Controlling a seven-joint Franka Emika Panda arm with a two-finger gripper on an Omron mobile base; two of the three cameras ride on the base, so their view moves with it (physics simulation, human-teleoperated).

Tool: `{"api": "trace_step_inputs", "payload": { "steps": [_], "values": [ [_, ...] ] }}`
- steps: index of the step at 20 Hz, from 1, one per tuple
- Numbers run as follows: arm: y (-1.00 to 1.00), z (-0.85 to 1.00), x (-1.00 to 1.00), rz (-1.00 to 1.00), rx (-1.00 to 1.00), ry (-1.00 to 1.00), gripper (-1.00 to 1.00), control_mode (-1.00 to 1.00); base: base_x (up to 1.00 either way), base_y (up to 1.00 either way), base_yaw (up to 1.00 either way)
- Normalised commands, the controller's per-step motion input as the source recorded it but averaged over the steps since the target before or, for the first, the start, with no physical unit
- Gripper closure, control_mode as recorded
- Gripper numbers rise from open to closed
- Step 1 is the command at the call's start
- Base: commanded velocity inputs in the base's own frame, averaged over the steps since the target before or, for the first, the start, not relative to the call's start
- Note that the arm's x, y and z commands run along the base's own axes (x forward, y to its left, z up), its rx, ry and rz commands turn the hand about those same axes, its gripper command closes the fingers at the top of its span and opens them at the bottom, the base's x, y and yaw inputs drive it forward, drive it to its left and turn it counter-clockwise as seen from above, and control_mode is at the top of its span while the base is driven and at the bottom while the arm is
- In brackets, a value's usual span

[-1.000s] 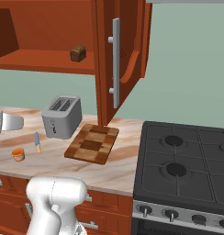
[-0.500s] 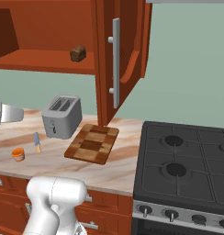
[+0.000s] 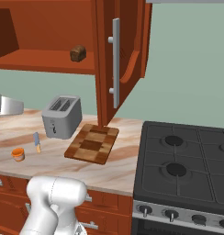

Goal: Pick the bread, place it on the cutting board, pick the jam, place it on the counter, and close the cabinet.

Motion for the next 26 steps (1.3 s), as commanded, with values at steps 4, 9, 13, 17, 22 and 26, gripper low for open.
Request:
{"api": "trace_step_inputs", "payload": {
  "steps": [4, 9, 13, 17, 22, 26],
  "values": [
    [-0.04, 0.13, -0.01, 0.00, 0.00, -0.06, -1.00, -1.00, 0.00, 0.00, 0.00],
    [-0.01, 0.08, 0.00, 0.00, 0.00, -0.08, -1.00, -1.00, 0.00, 0.00, 0.00],
    [0.00, 0.07, 0.00, 0.00, 0.00, -0.08, -1.00, -1.00, 0.00, 0.00, 0.00],
    [0.00, 0.10, 0.00, 0.00, 0.00, -0.08, -1.00, -1.00, 0.00, 0.00, 0.00],
    [0.00, 0.13, 0.00, 0.00, 0.00, -0.04, -1.00, -1.00, 0.00, 0.00, 0.00],
    [0.00, 0.20, 0.00, 0.00, 0.00, 0.00, -1.00, -1.00, 0.00, 0.00, 0.00]
  ]
}}
